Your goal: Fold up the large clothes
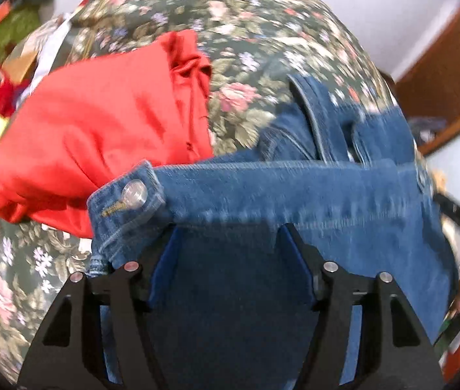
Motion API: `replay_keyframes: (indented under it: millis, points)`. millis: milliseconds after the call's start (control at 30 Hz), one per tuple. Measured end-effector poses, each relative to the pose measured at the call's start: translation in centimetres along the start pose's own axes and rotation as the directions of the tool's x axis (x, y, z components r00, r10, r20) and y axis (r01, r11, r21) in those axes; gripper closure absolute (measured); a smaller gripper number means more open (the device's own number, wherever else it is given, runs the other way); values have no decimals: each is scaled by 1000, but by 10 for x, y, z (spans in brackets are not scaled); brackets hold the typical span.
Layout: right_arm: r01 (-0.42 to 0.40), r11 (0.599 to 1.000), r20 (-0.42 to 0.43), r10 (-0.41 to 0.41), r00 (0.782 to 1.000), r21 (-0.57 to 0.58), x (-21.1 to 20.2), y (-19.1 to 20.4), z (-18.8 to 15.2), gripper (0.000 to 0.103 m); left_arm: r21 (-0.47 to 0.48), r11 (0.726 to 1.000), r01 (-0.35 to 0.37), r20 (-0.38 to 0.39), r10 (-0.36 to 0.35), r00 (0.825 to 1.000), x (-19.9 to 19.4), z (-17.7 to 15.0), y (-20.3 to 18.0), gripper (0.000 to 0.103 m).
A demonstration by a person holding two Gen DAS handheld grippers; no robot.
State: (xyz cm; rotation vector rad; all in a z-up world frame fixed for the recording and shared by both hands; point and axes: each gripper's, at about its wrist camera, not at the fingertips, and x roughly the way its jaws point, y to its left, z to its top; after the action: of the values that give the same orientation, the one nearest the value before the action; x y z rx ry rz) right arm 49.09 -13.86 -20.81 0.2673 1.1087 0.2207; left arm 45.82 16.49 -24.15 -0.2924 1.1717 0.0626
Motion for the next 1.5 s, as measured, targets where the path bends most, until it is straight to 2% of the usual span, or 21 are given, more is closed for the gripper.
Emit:
replay_keyframes:
  millis: [100,233,367,433,533,600,700,767,800,833,900,1000,1067,1133,1267,1333,1400,1500]
  points:
    - [-35,999,-23,35,999,-2,-3,-7,-3,16,-33,999,-14,65,17,998,-11,1,2,44]
    - [-95,994,-31,93,995,-60,-17,4,-17,16,-31,999,23,76,-21,997,-24,-6,-6,43]
    - [-131,976,-34,127,991,-175,-31,32,-36,16,111,994,13,87,-23,996,-37,-26,-33,43]
    - [-142,960,-46,134,990,-242,-36,48,-48,16,215,977,6,91,-26,996,-45,-40,-53,43]
    - [-164,934,-84,144,986,-317,-38,67,-65,16,300,954,10,89,-39,995,-51,-58,-73,43]
    - [-178,915,-116,145,983,-362,-36,74,-76,16,327,944,40,62,-63,996,-50,-71,-80,38]
    - [-136,893,-132,87,987,-429,-29,76,-88,16,332,942,49,33,-64,997,-42,-88,-80,34]
    - [-98,886,-112,53,992,-453,-30,71,-95,15,315,948,40,50,-59,997,-40,-95,-74,27]
    - [-85,886,-102,43,994,-455,-32,67,-96,12,292,956,41,68,-64,996,-43,-99,-67,19]
    - [-84,890,-97,46,994,-448,-34,62,-97,11,271,962,44,77,-67,995,-45,-101,-61,17]
    - [-91,902,-92,57,994,-422,-42,50,-97,9,249,967,43,90,-68,994,-49,-104,-52,17]
    - [-103,917,-87,75,993,-385,-51,39,-97,3,254,967,-7,124,-26,992,-59,-111,-40,17]
    - [-63,927,-69,40,997,-370,-55,34,-98,3,256,966,-32,142,-5,990,-65,-114,-34,17]
    - [-27,929,-49,10,999,-369,-60,31,-101,3,254,967,-26,156,-14,988,-72,-119,-25,17]
    - [-52,943,-56,35,998,-328,-64,13,-103,3,262,965,-24,170,-22,985,-83,-129,-17,17]
    - [-64,941,-50,51,997,-333,-67,10,-106,3,291,955,-50,176,-2,984,-87,-136,-17,17]
    - [-49,930,-49,33,998,-365,-67,13,-109,3,307,949,-76,176,22,984,-89,-145,-12,15]
    - [-3,914,-43,-16,999,-406,-66,22,-114,3,246,964,-98,165,58,985,-88,-155,11,12]
